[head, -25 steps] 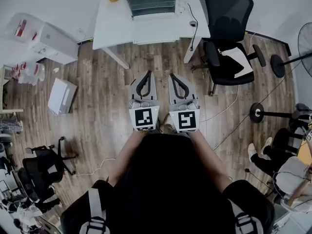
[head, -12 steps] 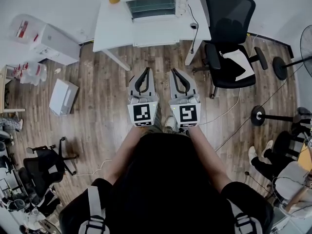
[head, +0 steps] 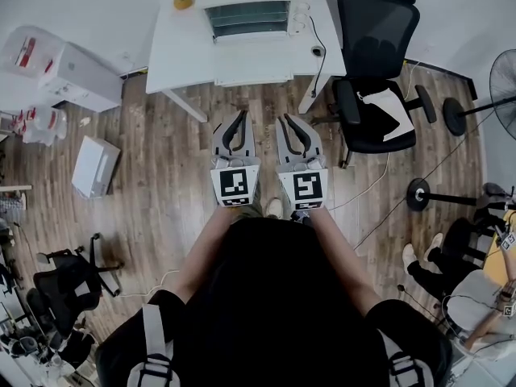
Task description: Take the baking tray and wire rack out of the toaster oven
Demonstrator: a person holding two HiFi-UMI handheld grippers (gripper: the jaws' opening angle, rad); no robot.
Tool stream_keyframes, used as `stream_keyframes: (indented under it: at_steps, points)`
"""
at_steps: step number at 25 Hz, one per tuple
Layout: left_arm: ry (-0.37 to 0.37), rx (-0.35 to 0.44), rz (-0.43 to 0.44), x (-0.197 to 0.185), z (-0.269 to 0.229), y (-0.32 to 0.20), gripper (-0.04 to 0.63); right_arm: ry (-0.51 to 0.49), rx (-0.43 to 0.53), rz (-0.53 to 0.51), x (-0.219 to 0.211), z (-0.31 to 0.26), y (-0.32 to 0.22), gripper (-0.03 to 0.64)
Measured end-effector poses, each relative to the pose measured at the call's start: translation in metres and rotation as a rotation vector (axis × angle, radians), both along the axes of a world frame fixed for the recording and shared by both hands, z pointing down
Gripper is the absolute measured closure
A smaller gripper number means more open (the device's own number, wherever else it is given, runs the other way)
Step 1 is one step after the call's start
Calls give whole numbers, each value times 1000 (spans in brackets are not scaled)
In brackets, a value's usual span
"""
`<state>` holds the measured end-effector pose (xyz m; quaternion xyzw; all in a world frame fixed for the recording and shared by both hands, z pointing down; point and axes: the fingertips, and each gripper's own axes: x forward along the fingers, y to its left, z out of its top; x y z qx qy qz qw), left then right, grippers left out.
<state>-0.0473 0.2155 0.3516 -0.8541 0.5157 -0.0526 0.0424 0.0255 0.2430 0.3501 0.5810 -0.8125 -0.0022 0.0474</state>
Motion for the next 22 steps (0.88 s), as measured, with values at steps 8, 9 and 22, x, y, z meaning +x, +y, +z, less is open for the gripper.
stream_keyframes:
  at_steps: [8,9,22]
  points:
    - [-14,-9,19,-6,6,-42,569,32,-36,9,-9,11,-40,583]
    - [-15,-11,22,-7,7,-47,569,36,-40,10,-10,13,-45,583]
    - [7,-42,57,-11,19,-111,569,73,-95,37,-15,28,-103,574]
